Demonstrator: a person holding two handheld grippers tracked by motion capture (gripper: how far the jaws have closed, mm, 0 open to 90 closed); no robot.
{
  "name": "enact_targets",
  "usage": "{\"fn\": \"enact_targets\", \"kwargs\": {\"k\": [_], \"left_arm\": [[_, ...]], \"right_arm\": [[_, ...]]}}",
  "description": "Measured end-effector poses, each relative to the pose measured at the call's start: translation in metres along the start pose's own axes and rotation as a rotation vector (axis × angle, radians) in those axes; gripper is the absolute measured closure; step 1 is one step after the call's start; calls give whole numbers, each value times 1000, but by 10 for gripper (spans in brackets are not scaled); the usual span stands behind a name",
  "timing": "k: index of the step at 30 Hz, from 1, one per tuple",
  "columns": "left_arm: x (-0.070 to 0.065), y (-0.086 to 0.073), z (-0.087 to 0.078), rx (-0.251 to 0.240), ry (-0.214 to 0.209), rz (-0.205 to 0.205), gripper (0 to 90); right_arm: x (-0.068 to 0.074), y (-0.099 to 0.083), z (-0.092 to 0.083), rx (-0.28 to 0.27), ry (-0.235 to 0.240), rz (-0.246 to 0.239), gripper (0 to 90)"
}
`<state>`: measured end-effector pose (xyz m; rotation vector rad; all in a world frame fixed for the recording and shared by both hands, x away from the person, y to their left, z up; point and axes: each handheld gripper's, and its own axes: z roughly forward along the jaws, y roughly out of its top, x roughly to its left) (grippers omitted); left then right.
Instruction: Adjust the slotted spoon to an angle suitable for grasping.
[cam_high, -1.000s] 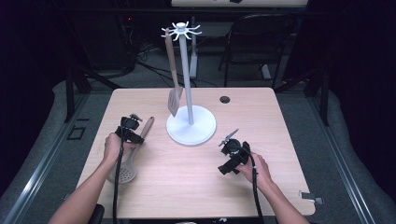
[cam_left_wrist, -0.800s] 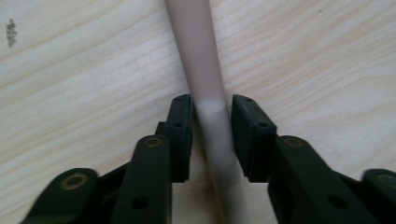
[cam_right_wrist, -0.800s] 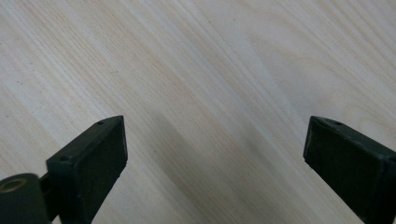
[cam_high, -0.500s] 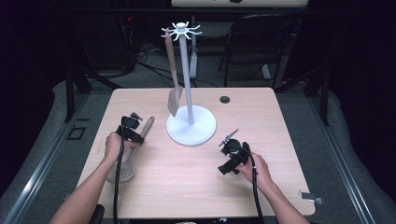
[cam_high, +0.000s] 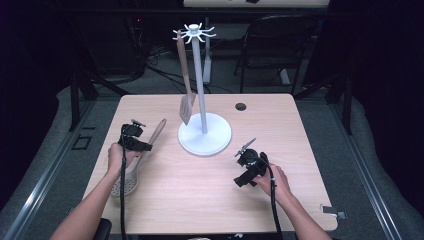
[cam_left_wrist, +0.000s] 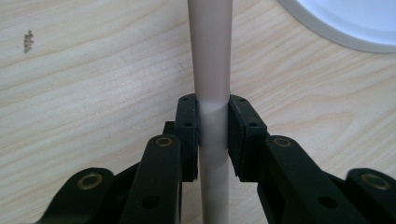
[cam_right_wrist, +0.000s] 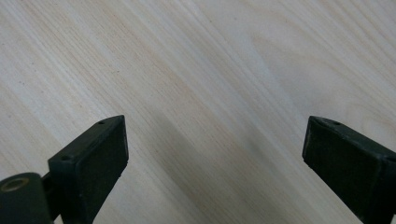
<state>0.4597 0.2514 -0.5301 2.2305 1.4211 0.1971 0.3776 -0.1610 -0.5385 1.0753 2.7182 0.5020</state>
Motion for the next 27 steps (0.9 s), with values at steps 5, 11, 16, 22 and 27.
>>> {"fn": "enact_targets", "kwargs": {"k": [5,11,16,22,27], "left_arm": [[-1,-3,-7,-32,-9,3,754],[-4,-2,-12,-54,-5,32,754],[-6,-2,-14,-63,-3,43,753],[-8,-1,-17,-90,7,44,753],[-10,-1,-19,-105,12,51,753]], "right_arm": [[0,0,1,-3,1,1,67],[-1,1,2,5,1,1,66],[-2,1,2,10,1,-2,66],[-1,0,1,2,6,1,66],[-1,0,2,3,4,-1,66]]}}
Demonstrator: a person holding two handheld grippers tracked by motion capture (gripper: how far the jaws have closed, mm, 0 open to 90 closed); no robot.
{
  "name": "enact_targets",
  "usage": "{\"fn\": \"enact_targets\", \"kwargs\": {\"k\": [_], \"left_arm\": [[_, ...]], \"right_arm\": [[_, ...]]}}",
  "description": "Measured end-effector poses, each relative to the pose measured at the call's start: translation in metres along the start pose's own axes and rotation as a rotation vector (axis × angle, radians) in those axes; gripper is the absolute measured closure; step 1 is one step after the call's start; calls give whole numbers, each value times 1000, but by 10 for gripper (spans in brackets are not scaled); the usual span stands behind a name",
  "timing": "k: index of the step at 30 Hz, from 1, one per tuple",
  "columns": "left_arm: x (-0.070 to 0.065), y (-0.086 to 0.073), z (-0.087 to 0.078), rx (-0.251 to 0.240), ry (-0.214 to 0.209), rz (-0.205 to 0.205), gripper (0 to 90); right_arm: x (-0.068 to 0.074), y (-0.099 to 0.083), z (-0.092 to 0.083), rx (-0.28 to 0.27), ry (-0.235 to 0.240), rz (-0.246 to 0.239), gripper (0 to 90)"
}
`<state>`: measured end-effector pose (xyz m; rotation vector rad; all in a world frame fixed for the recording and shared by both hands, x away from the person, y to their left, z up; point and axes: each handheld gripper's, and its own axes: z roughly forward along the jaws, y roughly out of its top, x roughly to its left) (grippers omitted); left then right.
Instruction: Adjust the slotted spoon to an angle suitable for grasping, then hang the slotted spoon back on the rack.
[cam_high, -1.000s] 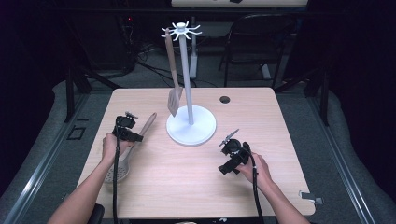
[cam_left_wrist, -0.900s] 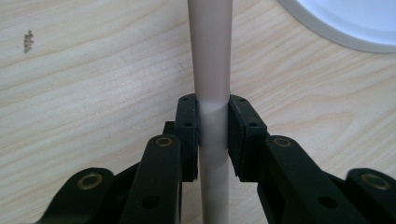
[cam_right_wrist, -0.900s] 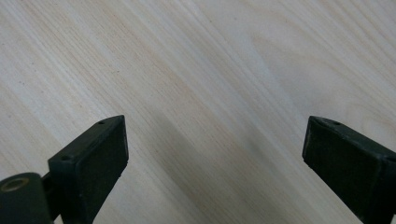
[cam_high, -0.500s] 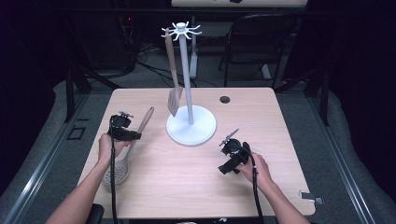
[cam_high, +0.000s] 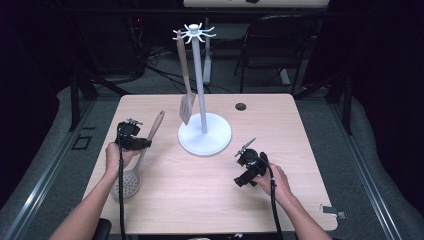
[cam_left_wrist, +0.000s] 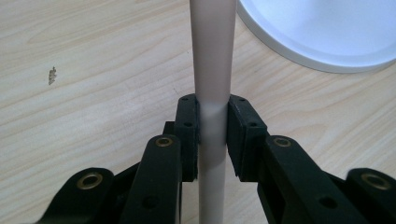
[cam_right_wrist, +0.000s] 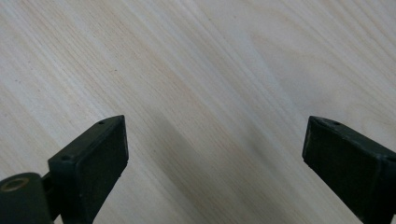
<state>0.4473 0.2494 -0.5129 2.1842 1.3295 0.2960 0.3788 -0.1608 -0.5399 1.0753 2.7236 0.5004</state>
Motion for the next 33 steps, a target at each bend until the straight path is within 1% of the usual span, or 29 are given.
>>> {"fn": "enact_targets", "kwargs": {"k": [3,5,7,9,10,11,12,13,15,16,18,19,20,23,24,27,29,33], "left_arm": [[-1,0,-1,-4,0,7,754],[-2,0,-2,-13,1,9,754],[-2,1,-3,-29,2,15,754],[-3,0,-5,-42,1,16,754],[-3,0,-6,-49,1,17,754],[-3,0,-6,-49,1,17,754],[-4,0,-9,-73,-2,26,754],[-4,0,-9,-73,-2,26,754],[-6,0,-12,-100,0,33,754],[-6,1,-14,-107,-6,41,754],[-8,1,-16,-131,-5,46,754],[-8,1,-16,-131,-5,46,753],[-11,1,-19,-152,-5,55,754],[-14,2,-22,-165,-8,61,754],[-16,3,-24,-183,-8,69,754],[-19,4,-28,-215,-10,88,755],[-20,5,-29,-225,-8,89,755],[-23,7,-36,-263,-17,98,755]], "right_arm": [[1,1,1,11,-3,-8,67],[2,1,2,-6,8,3,67],[2,1,1,9,-3,-10,67],[0,1,0,11,-3,-10,67],[0,0,1,4,-2,-1,67],[0,0,1,4,-2,-1,67],[0,1,1,11,-4,-8,67],[0,1,1,11,-4,-8,67],[2,1,1,2,0,-5,67],[2,1,1,7,3,-5,67],[1,0,1,13,-6,-8,67],[1,0,1,13,-6,-8,67],[0,0,0,9,-6,-7,67],[0,0,1,11,-6,-8,67],[1,0,1,15,-4,-7,67],[1,0,1,13,-6,-9,68],[0,0,1,14,-6,-7,68],[1,1,2,22,-3,-12,68]]}}
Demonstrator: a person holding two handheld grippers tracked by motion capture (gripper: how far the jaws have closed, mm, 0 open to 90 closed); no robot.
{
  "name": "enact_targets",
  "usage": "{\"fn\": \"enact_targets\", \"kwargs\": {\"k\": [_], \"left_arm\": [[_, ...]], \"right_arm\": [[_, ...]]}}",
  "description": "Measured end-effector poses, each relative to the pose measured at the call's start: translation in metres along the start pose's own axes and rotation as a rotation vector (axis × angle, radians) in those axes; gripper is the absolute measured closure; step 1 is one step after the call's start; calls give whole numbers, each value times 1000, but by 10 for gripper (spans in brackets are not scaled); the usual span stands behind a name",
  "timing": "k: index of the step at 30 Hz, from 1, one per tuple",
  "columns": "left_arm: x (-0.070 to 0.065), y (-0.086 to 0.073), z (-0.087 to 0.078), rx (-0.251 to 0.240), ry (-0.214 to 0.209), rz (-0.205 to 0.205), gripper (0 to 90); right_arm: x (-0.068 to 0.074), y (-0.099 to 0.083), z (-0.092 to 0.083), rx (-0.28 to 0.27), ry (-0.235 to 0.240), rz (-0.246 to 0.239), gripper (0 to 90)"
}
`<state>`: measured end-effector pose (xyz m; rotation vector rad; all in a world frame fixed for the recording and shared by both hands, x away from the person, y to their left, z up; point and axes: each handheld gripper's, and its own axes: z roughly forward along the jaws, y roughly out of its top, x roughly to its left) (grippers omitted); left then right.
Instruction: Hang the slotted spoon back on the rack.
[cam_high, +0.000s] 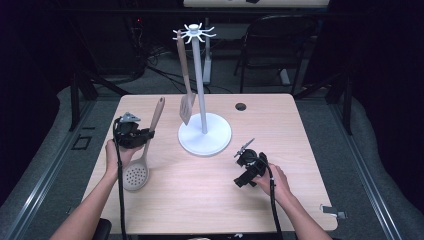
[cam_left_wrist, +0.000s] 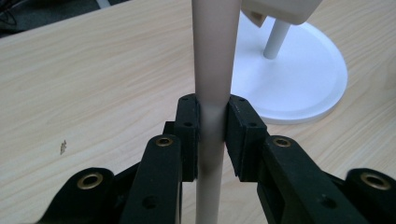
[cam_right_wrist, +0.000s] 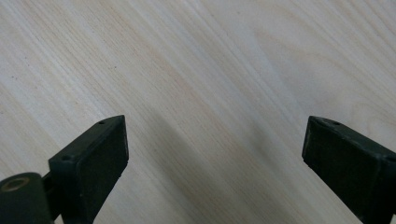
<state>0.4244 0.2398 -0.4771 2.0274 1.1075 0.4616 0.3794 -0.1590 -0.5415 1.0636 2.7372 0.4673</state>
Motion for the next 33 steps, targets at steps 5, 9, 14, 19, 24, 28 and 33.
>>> {"fn": "enact_targets", "kwargs": {"k": [5,9,14,19,24,28,33], "left_arm": [[-3,2,-4,-34,-17,13,755],[-5,6,-5,-27,-29,25,755],[-7,14,-7,-4,-58,36,755],[-12,24,-10,9,-71,62,755],[-19,33,-12,30,-75,84,756],[-22,40,-13,57,-87,96,756],[-25,48,-16,84,-94,113,756]], "right_arm": [[0,0,0,0,2,1,68],[0,0,1,2,6,2,68],[0,0,1,3,6,1,68],[0,-1,1,1,5,6,68],[0,-1,1,2,4,6,68],[1,-2,2,-9,12,19,68],[0,-1,1,11,6,4,69]]}}
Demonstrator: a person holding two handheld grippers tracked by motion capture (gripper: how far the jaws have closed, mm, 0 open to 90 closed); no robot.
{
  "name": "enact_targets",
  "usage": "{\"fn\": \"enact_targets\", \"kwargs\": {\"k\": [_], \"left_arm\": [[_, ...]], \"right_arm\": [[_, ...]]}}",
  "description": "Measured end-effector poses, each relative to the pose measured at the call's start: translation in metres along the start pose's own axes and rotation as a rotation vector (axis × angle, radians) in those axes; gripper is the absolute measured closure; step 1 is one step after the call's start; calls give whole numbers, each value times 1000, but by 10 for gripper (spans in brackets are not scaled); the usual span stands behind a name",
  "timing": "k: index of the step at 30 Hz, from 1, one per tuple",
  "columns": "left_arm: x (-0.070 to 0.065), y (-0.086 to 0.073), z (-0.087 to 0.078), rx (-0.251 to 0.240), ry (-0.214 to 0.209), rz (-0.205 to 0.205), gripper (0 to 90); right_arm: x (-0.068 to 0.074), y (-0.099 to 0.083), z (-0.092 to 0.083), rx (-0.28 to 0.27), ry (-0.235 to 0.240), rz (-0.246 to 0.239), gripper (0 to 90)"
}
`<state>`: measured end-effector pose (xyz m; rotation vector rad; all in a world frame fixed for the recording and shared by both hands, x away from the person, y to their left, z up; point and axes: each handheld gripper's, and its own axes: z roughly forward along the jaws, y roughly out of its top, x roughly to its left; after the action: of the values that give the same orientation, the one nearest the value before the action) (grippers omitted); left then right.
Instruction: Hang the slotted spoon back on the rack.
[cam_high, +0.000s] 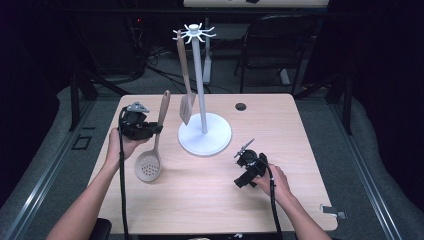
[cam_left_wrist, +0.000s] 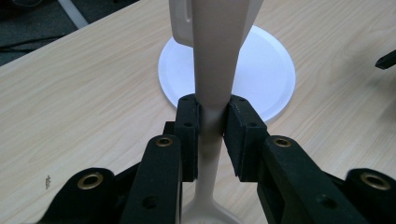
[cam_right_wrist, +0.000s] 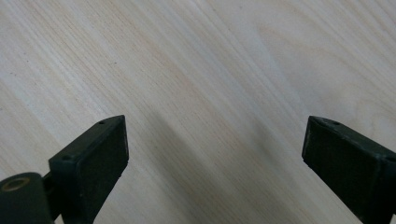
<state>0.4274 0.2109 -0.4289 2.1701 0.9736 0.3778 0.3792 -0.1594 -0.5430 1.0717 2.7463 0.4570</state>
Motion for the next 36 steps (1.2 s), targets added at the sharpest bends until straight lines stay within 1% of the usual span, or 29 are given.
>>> {"fn": "enact_targets", "kwargs": {"k": [2,4,6,9,12,14,16,20,21,22,26,28,29,31,36], "left_arm": [[-1,7,-3,14,3,10,755],[-2,11,-4,17,6,19,755],[-3,16,-6,25,5,31,755],[-5,20,-7,21,9,36,755],[-7,25,-9,18,27,47,755],[-9,28,-10,11,32,58,754],[-12,30,-12,-1,35,67,754],[-17,35,-16,-25,37,85,754],[-17,35,-16,-25,37,85,754],[-18,38,-17,-36,39,91,754],[-21,44,-19,-55,34,99,754],[-21,45,-20,-58,33,102,754],[-22,48,-20,-69,30,105,754],[-24,52,-21,-76,27,111,754],[-28,65,-24,-95,21,125,754]], "right_arm": [[1,0,1,1,2,2,68],[1,0,0,2,-4,-2,69],[1,0,0,3,2,-3,69],[1,0,0,4,-4,-2,69],[1,0,0,6,-4,-4,69],[1,0,0,5,3,-1,69],[0,0,0,5,-4,-2,69],[0,0,0,4,0,-1,69],[1,0,0,8,-4,-4,69],[1,0,0,6,-5,-5,69],[1,0,0,7,0,-6,69],[0,0,0,7,-3,-6,69],[1,0,0,2,-3,-1,70],[0,0,0,9,-6,-8,69],[0,0,0,10,-10,-7,69]]}}
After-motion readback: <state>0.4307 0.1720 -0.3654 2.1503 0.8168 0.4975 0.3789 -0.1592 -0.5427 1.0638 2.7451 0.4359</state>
